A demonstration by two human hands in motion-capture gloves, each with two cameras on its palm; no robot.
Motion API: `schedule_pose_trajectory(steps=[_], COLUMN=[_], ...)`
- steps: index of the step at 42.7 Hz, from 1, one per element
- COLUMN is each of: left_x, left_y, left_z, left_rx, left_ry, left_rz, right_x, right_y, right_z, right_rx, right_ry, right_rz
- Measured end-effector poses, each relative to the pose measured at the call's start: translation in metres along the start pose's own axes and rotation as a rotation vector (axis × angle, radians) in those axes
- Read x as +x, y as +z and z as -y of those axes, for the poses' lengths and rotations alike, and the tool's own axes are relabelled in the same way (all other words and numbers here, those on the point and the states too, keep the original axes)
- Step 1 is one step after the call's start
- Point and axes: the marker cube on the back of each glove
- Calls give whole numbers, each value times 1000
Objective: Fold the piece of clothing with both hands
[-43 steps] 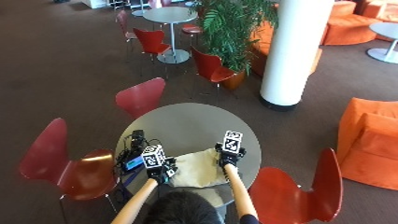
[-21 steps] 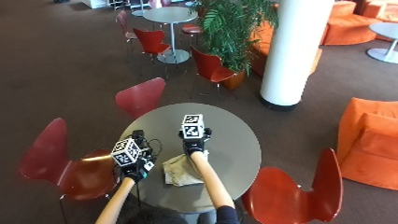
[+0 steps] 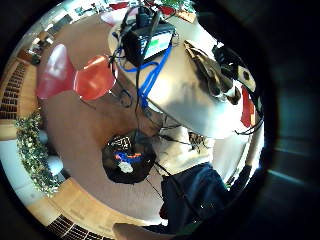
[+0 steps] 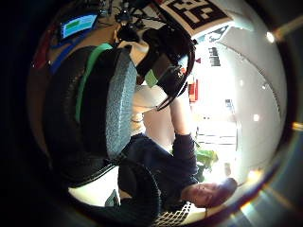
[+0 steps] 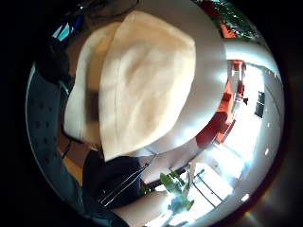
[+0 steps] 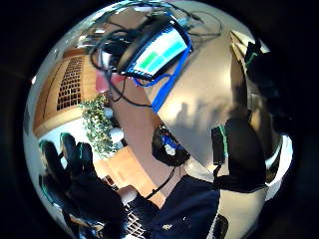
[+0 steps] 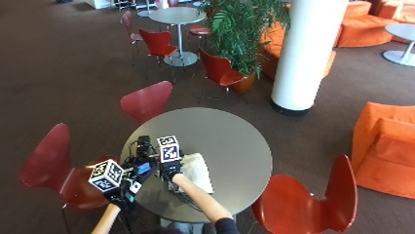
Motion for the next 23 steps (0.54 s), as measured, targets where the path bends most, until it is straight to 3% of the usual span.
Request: schedule_pose_trajectory(steps=[5,11,23], left_x=[-3,5,10], left_y=[-12,-15,33], left_z=[-17,-43,-90], left_rx=[44,57,-12], left_ry=[-8,25,49], left_rz=[5,27,84], right_x=[7,27,71], right_y=[-11,-36,-33], right_z=[17,-27,-96], right_rx=[166,239,373], right_ry=[-21,-13,-56], right_rz=[-55,-57,-14])
